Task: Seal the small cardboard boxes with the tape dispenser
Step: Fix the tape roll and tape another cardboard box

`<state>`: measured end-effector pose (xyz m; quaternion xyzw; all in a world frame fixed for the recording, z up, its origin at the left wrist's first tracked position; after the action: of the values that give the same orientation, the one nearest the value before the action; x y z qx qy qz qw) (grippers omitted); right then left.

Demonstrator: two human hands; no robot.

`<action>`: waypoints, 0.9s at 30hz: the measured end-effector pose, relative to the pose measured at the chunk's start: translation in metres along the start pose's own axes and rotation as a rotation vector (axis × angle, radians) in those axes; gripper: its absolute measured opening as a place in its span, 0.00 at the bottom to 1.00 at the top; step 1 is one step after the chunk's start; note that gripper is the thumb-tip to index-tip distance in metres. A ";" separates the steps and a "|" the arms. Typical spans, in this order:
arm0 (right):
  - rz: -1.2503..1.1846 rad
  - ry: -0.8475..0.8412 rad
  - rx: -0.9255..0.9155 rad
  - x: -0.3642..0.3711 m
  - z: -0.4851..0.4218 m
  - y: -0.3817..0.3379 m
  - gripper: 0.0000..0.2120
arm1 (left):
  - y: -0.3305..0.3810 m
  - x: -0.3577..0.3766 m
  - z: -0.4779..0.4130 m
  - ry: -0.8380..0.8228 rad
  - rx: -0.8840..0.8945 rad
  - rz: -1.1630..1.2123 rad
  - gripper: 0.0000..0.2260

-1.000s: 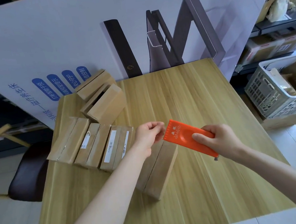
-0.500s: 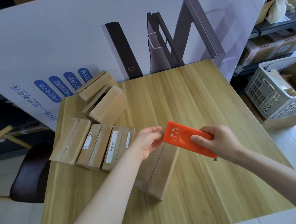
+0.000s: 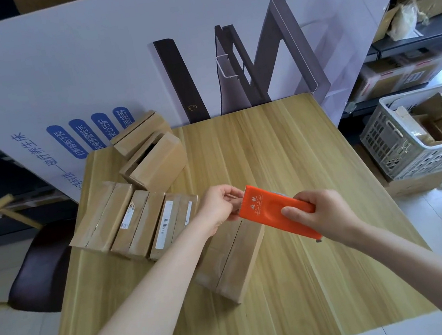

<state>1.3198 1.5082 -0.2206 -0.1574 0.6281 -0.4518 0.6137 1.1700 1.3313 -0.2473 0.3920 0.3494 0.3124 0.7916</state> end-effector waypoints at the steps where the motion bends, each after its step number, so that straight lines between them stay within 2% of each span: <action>1: -0.001 0.008 0.002 -0.002 0.000 0.000 0.10 | 0.002 0.001 0.000 -0.005 0.002 0.039 0.11; 3: 0.016 0.020 0.001 -0.005 0.000 0.000 0.10 | 0.004 0.002 0.000 -0.028 0.000 0.077 0.15; 7: 0.031 0.031 0.010 -0.008 0.000 0.000 0.10 | 0.004 0.001 -0.003 -0.014 0.007 0.032 0.03; 16: 0.050 0.069 0.009 -0.010 -0.001 -0.003 0.09 | 0.012 0.001 -0.006 0.065 -0.015 0.128 0.05; 23: 0.050 0.072 0.027 -0.007 0.001 -0.008 0.10 | 0.019 -0.009 -0.007 -0.061 -0.047 0.122 0.06; 27: 0.035 0.056 0.029 -0.002 0.002 -0.019 0.11 | 0.016 -0.011 -0.014 0.029 -0.064 0.057 0.07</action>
<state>1.3154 1.4988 -0.2050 -0.1247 0.6409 -0.4544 0.6060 1.1497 1.3364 -0.2369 0.3718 0.3396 0.3515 0.7892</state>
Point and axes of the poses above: each hand's wrist, its own z-axis away from the middle knuckle, its own x-axis out of the palm, y = z × x, the point moved 1 cm from there along -z, towards the middle knuckle, and after that the axes turned 3 degrees about y, right-handed, at the moved point
